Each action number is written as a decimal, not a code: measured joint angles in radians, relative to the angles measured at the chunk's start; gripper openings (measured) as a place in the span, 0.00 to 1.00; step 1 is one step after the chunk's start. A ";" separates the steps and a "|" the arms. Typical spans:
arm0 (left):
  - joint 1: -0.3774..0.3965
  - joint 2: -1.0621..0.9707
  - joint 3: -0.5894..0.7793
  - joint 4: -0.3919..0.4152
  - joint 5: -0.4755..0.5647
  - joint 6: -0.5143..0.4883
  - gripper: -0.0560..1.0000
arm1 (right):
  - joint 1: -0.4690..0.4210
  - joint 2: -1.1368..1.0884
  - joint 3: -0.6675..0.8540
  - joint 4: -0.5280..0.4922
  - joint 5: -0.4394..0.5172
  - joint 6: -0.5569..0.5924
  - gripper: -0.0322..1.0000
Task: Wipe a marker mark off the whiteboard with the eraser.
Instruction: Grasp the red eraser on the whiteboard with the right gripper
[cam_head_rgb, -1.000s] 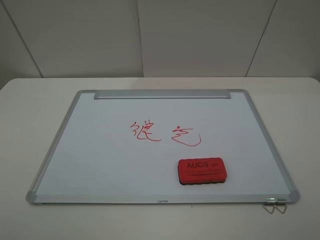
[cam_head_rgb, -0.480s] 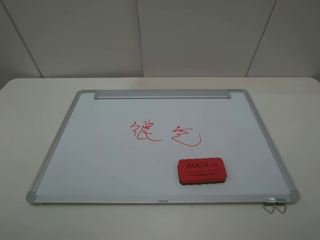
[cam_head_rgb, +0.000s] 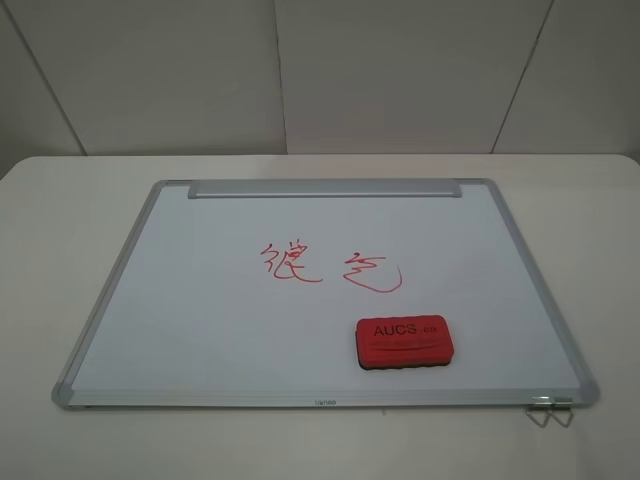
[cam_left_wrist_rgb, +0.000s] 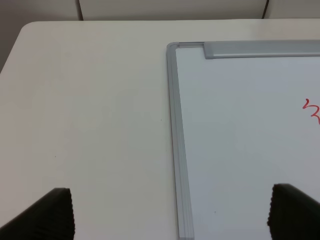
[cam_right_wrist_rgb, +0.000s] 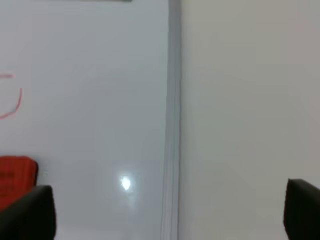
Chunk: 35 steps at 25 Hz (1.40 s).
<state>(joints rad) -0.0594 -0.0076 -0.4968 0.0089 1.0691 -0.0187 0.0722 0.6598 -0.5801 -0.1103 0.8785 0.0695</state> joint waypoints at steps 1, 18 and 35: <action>0.000 0.000 0.000 0.000 0.000 0.000 0.79 | 0.028 0.053 -0.008 -0.013 -0.011 -0.002 0.82; 0.000 0.000 0.000 0.000 0.000 0.000 0.79 | 0.349 0.848 -0.319 0.072 -0.098 -0.515 0.82; 0.000 0.000 0.000 0.000 0.000 0.000 0.79 | 0.494 1.083 -0.366 0.182 -0.084 -0.881 0.82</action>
<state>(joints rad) -0.0594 -0.0076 -0.4968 0.0089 1.0691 -0.0187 0.5658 1.7430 -0.9464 0.0716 0.7942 -0.8116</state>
